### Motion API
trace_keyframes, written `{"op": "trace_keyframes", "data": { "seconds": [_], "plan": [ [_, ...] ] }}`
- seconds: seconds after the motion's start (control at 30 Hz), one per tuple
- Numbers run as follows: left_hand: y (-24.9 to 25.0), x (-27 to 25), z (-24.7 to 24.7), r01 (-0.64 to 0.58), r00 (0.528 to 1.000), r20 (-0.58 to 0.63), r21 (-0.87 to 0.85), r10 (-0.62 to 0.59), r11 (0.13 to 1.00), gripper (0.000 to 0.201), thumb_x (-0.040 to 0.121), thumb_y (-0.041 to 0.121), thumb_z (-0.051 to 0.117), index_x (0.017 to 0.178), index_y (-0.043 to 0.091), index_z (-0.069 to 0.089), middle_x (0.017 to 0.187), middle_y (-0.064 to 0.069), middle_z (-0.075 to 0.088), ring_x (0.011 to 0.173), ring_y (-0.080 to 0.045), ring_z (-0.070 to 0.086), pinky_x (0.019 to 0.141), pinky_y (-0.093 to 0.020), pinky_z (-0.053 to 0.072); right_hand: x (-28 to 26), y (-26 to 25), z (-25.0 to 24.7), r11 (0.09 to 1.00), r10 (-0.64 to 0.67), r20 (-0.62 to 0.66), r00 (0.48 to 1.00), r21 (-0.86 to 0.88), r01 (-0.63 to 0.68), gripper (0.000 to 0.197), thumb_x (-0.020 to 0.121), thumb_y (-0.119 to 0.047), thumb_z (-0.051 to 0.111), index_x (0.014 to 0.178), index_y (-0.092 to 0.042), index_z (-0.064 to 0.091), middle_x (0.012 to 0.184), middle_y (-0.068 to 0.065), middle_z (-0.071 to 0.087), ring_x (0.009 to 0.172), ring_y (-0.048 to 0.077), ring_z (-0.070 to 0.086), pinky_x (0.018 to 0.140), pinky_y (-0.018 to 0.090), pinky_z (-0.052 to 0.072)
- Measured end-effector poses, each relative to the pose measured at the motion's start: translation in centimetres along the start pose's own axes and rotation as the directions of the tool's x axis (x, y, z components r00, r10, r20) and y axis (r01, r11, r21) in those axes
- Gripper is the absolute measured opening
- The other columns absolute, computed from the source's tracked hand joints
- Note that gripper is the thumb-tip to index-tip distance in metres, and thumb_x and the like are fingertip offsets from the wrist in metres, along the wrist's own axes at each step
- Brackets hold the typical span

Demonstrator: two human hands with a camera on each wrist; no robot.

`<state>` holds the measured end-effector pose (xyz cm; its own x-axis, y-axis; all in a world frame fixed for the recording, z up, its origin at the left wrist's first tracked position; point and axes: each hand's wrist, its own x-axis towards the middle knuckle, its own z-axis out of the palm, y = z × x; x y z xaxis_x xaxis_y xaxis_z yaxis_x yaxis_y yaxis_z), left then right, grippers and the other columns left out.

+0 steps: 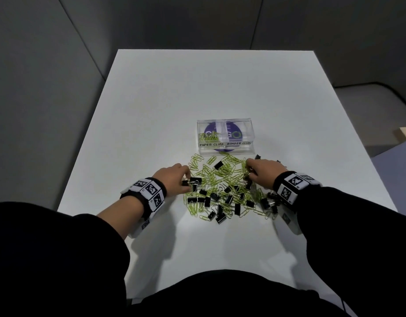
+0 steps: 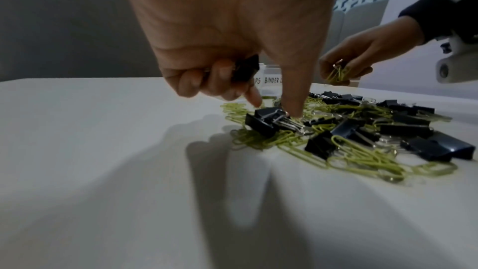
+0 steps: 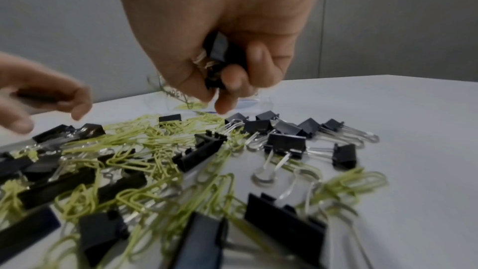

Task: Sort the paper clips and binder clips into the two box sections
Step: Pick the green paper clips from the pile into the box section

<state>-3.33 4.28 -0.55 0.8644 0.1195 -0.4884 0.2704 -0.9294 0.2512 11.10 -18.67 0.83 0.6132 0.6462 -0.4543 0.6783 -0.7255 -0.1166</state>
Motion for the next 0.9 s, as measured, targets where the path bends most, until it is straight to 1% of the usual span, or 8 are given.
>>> {"op": "trace_keyframes", "data": {
  "seconds": [0.17, 0.3, 0.43, 0.57, 0.63, 0.7, 0.8, 0.9],
  "plan": [
    [0.3, 0.4, 0.7, 0.021, 1.0, 0.011, 0.059, -0.022, 0.998, 0.034, 0.086, 0.039, 0.059, 0.111, 0.017, 0.052, 0.114, -0.003, 0.052, 0.098, -0.023, 0.057, 0.08, -0.029, 0.043, -1.5, 0.5, 1.2, 0.998, 0.018, 0.043, 0.999, 0.053, -0.02, 0.036, 0.095, -0.019, 0.042, 0.131, -0.022, 0.046, 0.132, 0.003, 0.052, 0.106, 0.022, 0.059, 0.084, 0.032, 0.05],
    [1.5, 0.4, 1.1, -0.035, 0.999, -0.036, 0.099, 0.039, 0.994, 0.015, 0.089, 0.033, 0.053, 0.09, 0.019, 0.049, 0.098, 0.0, 0.052, 0.082, -0.016, 0.048, 0.071, -0.025, 0.038, -2.0, 0.0, 1.8, 0.999, 0.027, -0.012, 1.0, 0.048, -0.026, 0.032, 0.094, -0.022, 0.048, 0.126, -0.021, 0.049, 0.128, 0.003, 0.054, 0.109, 0.024, 0.058, 0.088, 0.036, 0.05],
    [2.5, 0.2, 0.8, -0.058, 0.991, -0.114, 0.061, 0.064, 0.996, 0.008, 0.091, 0.026, 0.047, 0.086, 0.021, 0.044, 0.087, 0.003, 0.053, 0.077, -0.016, 0.047, 0.067, -0.025, 0.035, -1.7, -0.8, 1.4, 1.0, -0.005, -0.025, 1.0, 0.021, 0.005, 0.028, 0.089, -0.022, 0.05, 0.116, -0.016, 0.051, 0.118, 0.005, 0.055, 0.099, 0.024, 0.059, 0.079, 0.036, 0.053],
    [3.1, 0.3, -0.1, -0.036, 0.989, -0.145, 0.008, 0.036, 0.999, 0.019, 0.095, 0.024, 0.04, 0.113, 0.017, 0.044, 0.084, -0.004, 0.064, 0.068, -0.02, 0.049, 0.063, -0.027, 0.037, -1.4, -1.7, 0.8, 0.987, -0.026, 0.021, 0.999, 0.157, 0.022, 0.023, 0.087, -0.02, 0.048, 0.109, -0.012, 0.048, 0.104, 0.005, 0.051, 0.082, 0.019, 0.052, 0.067, 0.029, 0.045],
    [3.8, 0.3, -0.4, -0.056, 0.989, -0.14, -0.064, 0.046, 0.996, 0.034, 0.097, 0.017, 0.035, 0.13, 0.022, 0.032, 0.067, 0.0, 0.056, 0.054, -0.017, 0.043, 0.05, -0.025, 0.034, -1.2, -2.2, 0.6, 0.967, -0.029, 0.01, 1.0, 0.253, 0.026, 0.021, 0.089, -0.016, 0.043, 0.109, -0.012, 0.048, 0.098, 0.002, 0.049, 0.08, 0.019, 0.048, 0.061, 0.025, 0.039],
    [4.6, 0.4, -0.7, -0.069, 0.992, -0.117, -0.125, 0.054, 0.99, 0.04, 0.097, 0.011, 0.03, 0.134, 0.029, 0.031, 0.062, 0.004, 0.048, 0.048, -0.013, 0.038, 0.044, -0.022, 0.03, -0.9, -2.6, 0.7, 0.943, -0.05, -0.009, 0.999, 0.329, 0.05, 0.021, 0.092, -0.013, 0.042, 0.111, -0.011, 0.049, 0.098, 0.003, 0.051, 0.083, 0.019, 0.049, 0.066, 0.026, 0.039],
    [5.9, 0.5, -1.0, -0.104, 0.994, -0.055, -0.142, 0.097, 0.984, 0.03, 0.099, 0.029, 0.035, 0.125, 0.03, 0.048, 0.093, 0.0, 0.064, 0.069, -0.015, 0.056, 0.06, -0.025, 0.044, -0.6, -3.0, 0.4, 0.913, -0.091, -0.042, 0.995, 0.396, 0.1, 0.021, 0.094, -0.016, 0.047, 0.113, -0.008, 0.05, 0.097, 0.0, 0.05, 0.087, 0.017, 0.048, 0.075, 0.026, 0.036],
    [7.1, 1.0, -0.8, -0.121, 0.99, -0.088, -0.07, 0.115, 0.99, 0.048, 0.087, 0.054, 0.05, 0.125, 0.025, 0.05, 0.113, 0.001, 0.061, 0.097, -0.019, 0.06, 0.081, -0.031, 0.046, -0.4, -3.5, 0.1, 0.874, -0.117, -0.08, 0.99, 0.465, 0.141, 0.024, 0.092, -0.016, 0.053, 0.112, -0.004, 0.052, 0.095, -0.001, 0.05, 0.085, 0.015, 0.046, 0.075, 0.023, 0.033]
  ]
}}
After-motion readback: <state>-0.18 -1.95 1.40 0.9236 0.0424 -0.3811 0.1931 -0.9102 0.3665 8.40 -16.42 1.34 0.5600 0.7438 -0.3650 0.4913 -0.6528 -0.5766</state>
